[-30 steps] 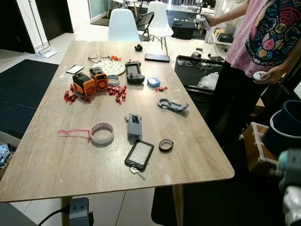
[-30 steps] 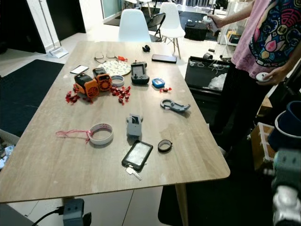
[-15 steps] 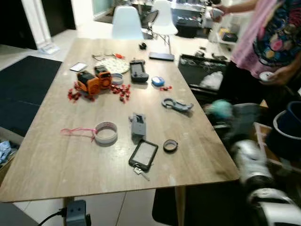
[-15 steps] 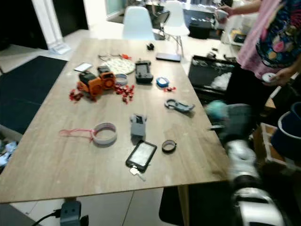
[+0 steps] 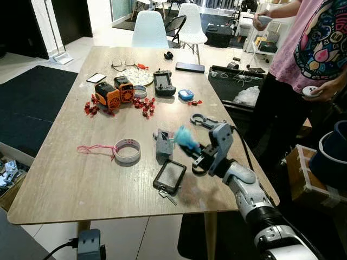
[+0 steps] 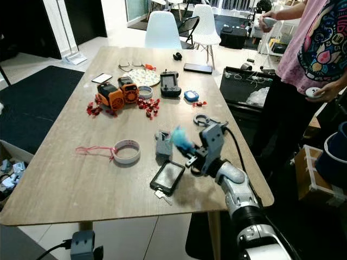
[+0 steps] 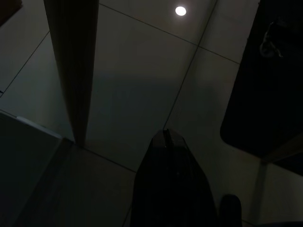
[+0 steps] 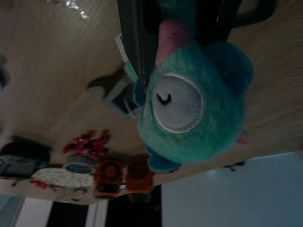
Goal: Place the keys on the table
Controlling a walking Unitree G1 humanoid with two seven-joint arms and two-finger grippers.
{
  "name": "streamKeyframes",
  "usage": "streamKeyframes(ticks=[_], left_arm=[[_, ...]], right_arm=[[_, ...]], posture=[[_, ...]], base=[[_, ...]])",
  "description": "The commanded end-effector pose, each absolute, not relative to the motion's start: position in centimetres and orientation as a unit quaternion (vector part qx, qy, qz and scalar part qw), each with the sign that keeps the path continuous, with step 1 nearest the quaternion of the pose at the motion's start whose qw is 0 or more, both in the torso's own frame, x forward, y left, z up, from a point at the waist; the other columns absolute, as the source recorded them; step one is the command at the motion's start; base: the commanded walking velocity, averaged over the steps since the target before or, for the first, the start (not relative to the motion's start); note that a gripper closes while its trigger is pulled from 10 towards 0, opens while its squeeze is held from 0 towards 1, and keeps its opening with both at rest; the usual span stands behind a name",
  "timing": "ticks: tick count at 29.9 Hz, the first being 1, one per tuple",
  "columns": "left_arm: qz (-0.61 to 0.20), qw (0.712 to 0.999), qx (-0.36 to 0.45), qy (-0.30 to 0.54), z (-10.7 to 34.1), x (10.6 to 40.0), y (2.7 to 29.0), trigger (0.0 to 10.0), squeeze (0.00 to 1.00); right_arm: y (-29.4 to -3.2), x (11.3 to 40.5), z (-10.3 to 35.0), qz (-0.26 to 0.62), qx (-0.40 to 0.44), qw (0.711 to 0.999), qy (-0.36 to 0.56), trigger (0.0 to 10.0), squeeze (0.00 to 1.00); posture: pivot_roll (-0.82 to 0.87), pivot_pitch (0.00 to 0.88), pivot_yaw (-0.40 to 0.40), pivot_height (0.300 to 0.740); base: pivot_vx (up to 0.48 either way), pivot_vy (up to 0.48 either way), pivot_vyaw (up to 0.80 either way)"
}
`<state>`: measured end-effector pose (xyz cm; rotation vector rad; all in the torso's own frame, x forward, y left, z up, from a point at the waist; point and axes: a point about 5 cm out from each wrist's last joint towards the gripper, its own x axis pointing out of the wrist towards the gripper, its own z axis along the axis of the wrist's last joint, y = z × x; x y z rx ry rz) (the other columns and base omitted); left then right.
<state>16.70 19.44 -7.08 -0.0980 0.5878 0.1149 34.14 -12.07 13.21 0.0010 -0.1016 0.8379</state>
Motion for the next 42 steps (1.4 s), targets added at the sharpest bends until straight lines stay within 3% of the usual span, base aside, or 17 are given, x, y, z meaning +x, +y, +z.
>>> streamKeyframes(ticks=[1, 7, 21, 32, 42], left_arm=[[0.059, 0.954, -0.05, 0.291, -7.1, 16.5, 19.6, 10.0, 0.0], [0.059, 0.953, -0.052, 0.291, -7.2, 16.5, 19.5, 10.0, 0.0], [0.061, 0.953, -0.056, 0.291, -7.2, 16.5, 19.4, 10.0, 0.0], [0.057, 0.953, -0.056, 0.293, -7.2, 16.5, 19.4, 10.0, 0.0], [0.057, 0.953, -0.056, 0.291, -7.2, 16.5, 19.2, 10.0, 0.0]], right_arm=[[-12.1, 33.7, 13.1, 0.424, -0.001, 0.905, -0.04, 10.0, 0.0], [-11.8, 32.7, 12.2, 0.467, -0.026, 0.884, -0.007, 10.0, 0.0], [-12.8, 31.2, 11.0, 0.489, -0.071, 0.869, 0.031, 10.0, 0.0], [-15.4, 32.4, 10.9, 0.387, -0.126, 0.913, 0.032, 10.0, 0.0], [-15.6, 32.5, 10.4, 0.374, -0.127, 0.917, 0.049, 10.0, 0.0]], posture=[[0.07, 0.023, -0.071, 0.74], [0.07, 0.024, -0.073, 0.74], [0.08, 0.034, -0.074, 0.74], [0.08, 0.041, -0.064, 0.74], [0.08, 0.043, -0.068, 0.74]], base=[[0.0, 0.0, 0.0], [0.0, 0.0, 0.0], [0.0, 0.0, 0.0], [0.0, 0.0, 0.0], [0.0, 0.0, 0.0]])
